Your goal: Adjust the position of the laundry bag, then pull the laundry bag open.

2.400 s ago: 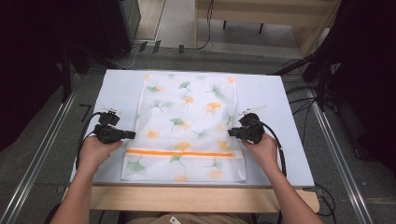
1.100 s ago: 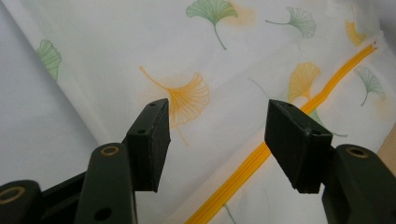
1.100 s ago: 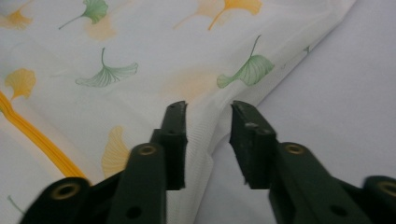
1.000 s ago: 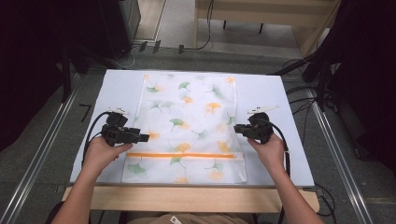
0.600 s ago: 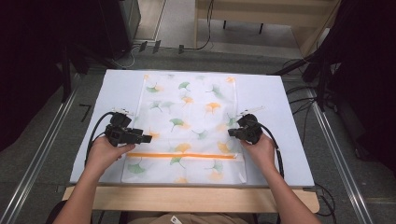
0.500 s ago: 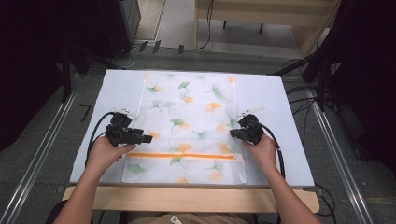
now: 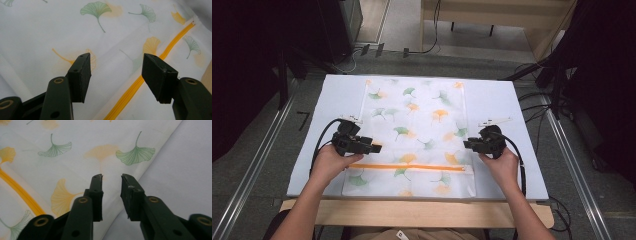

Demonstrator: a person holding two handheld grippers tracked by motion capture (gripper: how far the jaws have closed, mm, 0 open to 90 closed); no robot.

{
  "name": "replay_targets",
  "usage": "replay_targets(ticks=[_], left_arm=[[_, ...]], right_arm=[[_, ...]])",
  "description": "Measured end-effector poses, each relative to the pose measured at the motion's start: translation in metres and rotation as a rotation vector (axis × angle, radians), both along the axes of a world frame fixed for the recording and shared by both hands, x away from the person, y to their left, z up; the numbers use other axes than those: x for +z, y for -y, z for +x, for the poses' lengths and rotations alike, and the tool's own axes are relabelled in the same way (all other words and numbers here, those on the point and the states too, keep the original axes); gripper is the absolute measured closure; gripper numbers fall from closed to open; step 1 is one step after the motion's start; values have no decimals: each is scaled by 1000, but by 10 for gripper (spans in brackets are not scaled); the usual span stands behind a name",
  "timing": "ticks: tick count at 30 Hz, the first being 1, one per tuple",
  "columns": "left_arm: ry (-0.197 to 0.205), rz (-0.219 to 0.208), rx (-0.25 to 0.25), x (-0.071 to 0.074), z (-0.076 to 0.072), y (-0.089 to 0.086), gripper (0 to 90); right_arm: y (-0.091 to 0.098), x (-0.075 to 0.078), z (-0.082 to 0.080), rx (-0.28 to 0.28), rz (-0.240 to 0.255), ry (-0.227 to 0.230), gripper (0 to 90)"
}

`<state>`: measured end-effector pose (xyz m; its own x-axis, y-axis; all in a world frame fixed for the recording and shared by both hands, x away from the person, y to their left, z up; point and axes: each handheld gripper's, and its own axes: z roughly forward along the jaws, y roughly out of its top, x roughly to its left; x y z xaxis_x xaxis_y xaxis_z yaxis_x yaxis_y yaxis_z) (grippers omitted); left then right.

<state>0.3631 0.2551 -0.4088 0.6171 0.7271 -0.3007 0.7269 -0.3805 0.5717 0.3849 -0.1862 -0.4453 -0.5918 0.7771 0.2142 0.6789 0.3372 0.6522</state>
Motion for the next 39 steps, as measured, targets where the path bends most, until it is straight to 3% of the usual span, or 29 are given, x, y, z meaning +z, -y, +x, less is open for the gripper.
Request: replay_targets(ticks=[8,19,27,30,39], left_arm=[[8,0,-35,1,3,11,412],[19,-1,-64,2,5,21,412],[33,6,-87,2,5,30,412],[42,3,-97,3,6,36,413],[34,-14,-109,4,11,49,403]], right_arm=[[13,11,-17,-7,40,31,599],[21,14,-39,-24,31,26,575],[24,11,-57,10,19,47,559],[22,9,-65,41,-12,68,557],[23,5,-73,28,-8,51,558]])
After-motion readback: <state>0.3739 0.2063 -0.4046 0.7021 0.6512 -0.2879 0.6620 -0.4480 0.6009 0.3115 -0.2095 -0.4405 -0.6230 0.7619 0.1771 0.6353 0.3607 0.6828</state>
